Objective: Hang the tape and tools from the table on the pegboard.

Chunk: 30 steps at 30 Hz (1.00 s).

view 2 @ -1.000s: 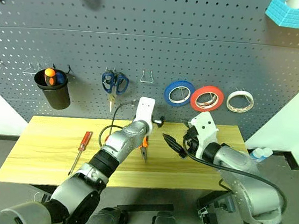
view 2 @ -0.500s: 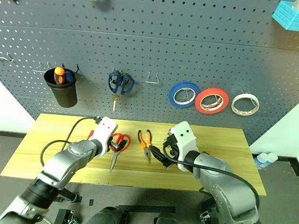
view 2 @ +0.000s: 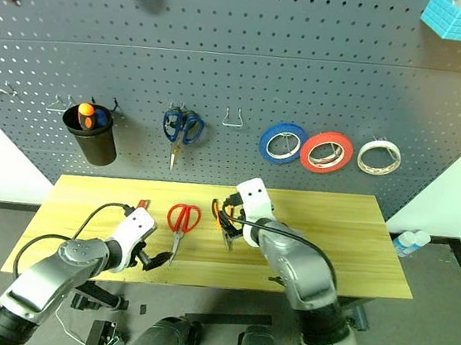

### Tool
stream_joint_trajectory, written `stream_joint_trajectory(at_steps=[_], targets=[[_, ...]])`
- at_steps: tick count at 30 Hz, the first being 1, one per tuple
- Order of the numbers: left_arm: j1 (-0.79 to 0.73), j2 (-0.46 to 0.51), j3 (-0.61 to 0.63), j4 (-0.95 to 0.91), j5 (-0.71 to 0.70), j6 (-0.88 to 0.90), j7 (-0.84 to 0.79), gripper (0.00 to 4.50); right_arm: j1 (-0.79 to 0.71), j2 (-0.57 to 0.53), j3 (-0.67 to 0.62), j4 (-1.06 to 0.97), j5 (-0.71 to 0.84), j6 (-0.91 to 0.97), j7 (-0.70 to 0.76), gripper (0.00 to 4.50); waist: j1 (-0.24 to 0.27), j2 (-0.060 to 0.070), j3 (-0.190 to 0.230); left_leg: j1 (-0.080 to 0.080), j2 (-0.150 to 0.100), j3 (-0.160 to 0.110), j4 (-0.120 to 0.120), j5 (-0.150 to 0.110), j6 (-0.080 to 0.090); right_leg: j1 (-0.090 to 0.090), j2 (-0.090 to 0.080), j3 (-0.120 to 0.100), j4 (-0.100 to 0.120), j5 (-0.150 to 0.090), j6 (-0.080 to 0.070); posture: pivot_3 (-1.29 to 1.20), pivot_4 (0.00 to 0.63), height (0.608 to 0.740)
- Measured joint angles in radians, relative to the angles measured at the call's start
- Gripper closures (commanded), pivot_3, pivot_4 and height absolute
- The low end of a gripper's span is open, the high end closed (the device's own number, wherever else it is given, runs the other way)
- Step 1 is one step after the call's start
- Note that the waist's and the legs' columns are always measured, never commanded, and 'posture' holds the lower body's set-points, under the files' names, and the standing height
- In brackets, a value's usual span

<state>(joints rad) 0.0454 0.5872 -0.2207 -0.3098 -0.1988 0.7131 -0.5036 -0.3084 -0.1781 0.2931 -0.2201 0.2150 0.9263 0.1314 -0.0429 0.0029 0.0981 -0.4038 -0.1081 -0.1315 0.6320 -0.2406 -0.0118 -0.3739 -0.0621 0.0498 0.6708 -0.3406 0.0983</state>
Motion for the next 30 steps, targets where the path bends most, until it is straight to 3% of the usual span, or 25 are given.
stream_joint_trajectory(at_steps=[17, 23, 30], targets=[[0.102, 0.03, 0.097, -0.19, -0.12, 0.063, -0.097, 0.0, -0.15, 0.198, 0.067, 0.442, -0.159, -0.218, -0.008, 0.03, -0.002, 0.001, 0.054, 0.0, 0.0, 0.0, -0.003, 0.0, 0.0, -0.001, 0.0, 0.0, -0.001, 0.0, -0.001, -0.03, 0.205, 0.717], [0.156, 0.048, 0.181, -0.258, -0.171, 0.051, -0.127, 0.0, -0.19, 0.203, 0.054, 0.556, -0.194, -0.286, 0.006, 0.03, -0.002, 0.001, 0.072, 0.0, 0.0, 0.0, -0.003, 0.0, 0.0, -0.002, 0.0, 0.0, -0.001, 0.0, -0.001, -0.01, 0.218, 0.717], [0.236, 0.038, 0.286, -0.256, -0.185, -0.105, -0.17, 0.0, -0.216, 0.191, 0.023, 0.618, -0.219, -0.327, 0.034, 0.03, -0.001, 0.0, 0.083, -0.001, 0.0, 0.001, -0.004, 0.0, 0.0, -0.003, 0.0, 0.0, -0.001, -0.001, -0.002, 0.0, 0.218, 0.717]])
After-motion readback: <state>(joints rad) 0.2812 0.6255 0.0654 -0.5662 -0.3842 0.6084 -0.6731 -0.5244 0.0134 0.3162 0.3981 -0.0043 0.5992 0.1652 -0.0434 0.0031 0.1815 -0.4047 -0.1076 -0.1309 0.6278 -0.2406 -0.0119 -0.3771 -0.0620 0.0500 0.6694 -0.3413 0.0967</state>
